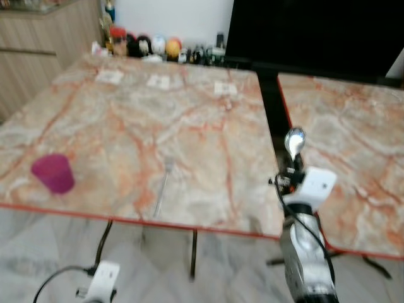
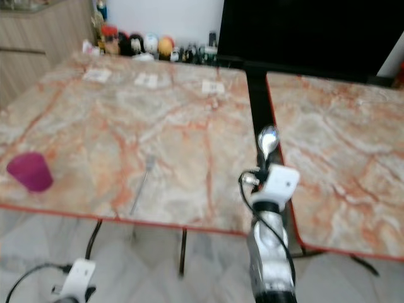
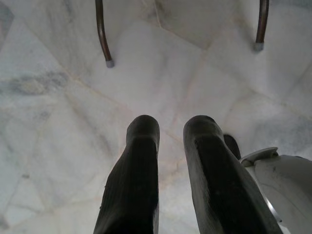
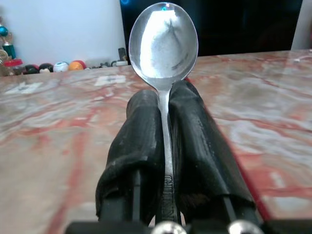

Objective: Setting the table

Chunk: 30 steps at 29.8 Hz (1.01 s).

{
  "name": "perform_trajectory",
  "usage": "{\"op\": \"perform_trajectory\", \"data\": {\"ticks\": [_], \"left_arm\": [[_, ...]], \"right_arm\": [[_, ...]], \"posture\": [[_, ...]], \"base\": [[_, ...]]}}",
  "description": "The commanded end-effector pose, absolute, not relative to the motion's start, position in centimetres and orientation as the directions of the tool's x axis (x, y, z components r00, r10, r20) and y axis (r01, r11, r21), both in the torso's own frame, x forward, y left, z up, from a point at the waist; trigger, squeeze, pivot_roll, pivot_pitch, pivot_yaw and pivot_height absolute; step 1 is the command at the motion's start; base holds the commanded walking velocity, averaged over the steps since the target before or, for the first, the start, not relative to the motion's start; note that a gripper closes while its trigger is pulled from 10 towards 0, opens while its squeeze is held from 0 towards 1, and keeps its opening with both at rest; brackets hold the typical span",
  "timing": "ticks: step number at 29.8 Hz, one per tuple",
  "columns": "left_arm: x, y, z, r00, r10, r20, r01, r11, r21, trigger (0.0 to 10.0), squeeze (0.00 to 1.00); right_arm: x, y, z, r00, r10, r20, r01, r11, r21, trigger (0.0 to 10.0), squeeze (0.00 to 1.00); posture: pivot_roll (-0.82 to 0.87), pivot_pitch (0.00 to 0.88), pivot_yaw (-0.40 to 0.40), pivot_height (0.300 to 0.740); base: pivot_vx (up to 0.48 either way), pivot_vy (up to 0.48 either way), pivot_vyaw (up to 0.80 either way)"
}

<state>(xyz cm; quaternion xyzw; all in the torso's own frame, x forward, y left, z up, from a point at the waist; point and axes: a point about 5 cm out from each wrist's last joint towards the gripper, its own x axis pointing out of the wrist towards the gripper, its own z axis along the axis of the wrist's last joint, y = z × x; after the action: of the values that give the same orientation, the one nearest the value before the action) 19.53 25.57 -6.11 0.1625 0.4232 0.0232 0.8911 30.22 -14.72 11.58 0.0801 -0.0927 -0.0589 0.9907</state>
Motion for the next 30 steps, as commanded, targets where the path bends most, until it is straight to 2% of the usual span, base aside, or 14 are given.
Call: {"op": "perform_trajectory", "data": {"ticks": [1, 30], "left_arm": [[19.41, 24.75, -6.46, 0.629, 0.159, -0.761, 0.115, 0.949, 0.294, 10.0, 0.0], [19.45, 24.8, -6.43, 0.631, 0.16, -0.759, 0.114, 0.949, 0.295, 10.0, 0.0]], "right_arm": [[30.0, -15.77, 11.6, 0.971, -0.164, 0.172, 0.135, 0.977, 0.165, 10.0, 0.0], [29.96, -16.11, 11.39, 0.973, -0.173, 0.152, 0.148, 0.976, 0.159, 10.0, 0.0]], "posture": [[0.14, 0.008, -0.043, 0.74], [0.13, 0.005, -0.042, 0.74]], "base": [[0.0, -0.465, 0.0], [0.0, -0.465, 0.0]]}}
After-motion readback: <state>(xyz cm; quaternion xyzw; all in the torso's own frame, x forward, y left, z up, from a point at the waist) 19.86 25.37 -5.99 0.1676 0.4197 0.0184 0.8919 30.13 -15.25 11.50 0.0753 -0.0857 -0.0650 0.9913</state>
